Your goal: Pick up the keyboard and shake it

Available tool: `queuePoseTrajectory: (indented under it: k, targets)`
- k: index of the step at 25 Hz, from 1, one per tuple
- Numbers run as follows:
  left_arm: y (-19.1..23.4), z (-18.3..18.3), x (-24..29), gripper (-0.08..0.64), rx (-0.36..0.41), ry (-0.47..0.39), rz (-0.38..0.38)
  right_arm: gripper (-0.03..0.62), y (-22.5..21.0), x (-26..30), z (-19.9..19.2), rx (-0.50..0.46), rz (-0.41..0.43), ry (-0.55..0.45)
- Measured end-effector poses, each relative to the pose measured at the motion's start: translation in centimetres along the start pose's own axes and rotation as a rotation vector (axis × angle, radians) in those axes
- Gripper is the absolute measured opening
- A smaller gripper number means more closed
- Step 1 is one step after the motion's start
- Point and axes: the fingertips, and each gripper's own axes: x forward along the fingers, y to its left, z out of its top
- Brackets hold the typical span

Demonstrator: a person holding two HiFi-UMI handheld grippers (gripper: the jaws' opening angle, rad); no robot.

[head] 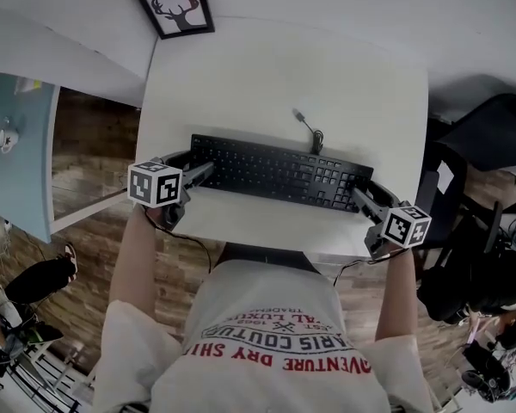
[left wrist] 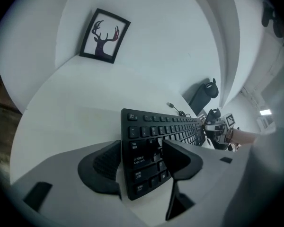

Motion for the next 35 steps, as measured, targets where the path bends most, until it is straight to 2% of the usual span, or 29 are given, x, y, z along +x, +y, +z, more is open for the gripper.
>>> queuePoseTrajectory:
  k: [4,10,11,14,19,23,28,35]
  targets:
    - [0.0,0.1,0.4,0.272,0.017,0.016,-0.046,0.265,0.2,1.3,-0.1,-0.021,0.079,0.051]
    - [0.1,0.0,0.3,0.257,0.044,0.038,-0.081,0.259,0.0,1.7,0.4,0.04,0.105,0.043]
    - [0.1,0.0,0.2,0.253,0.038,0.033,-0.081,0.232,0.0,1.8,0.5,0.046,0.104,0.047]
    - [0.1,0.0,0.2,0.249,0.023,-0.008,-0.081,0.206,-0.2,1.9,0.7,0.051,0.108,0.062]
    - [0.1,0.2,0.0,0.236,-0.019,-0.055,-0.096,0.198,-0.1,1.7,0.7,0.051,0.107,0.042]
    - [-0.2,0.6,-0.6,0.229,-0.011,-0.086,-0.109,0.195,0.2,1.3,0.7,0.035,0.109,0.038]
    - [-1.0,1.7,-1.7,0.213,0.038,-0.131,-0.102,0.193,0.9,0.3,0.1,0.024,0.111,0.047]
    - [-3.9,5.0,-3.9,0.213,0.136,-0.211,-0.114,0.19,2.1,-2.9,2.8,-0.037,0.106,-0.037]
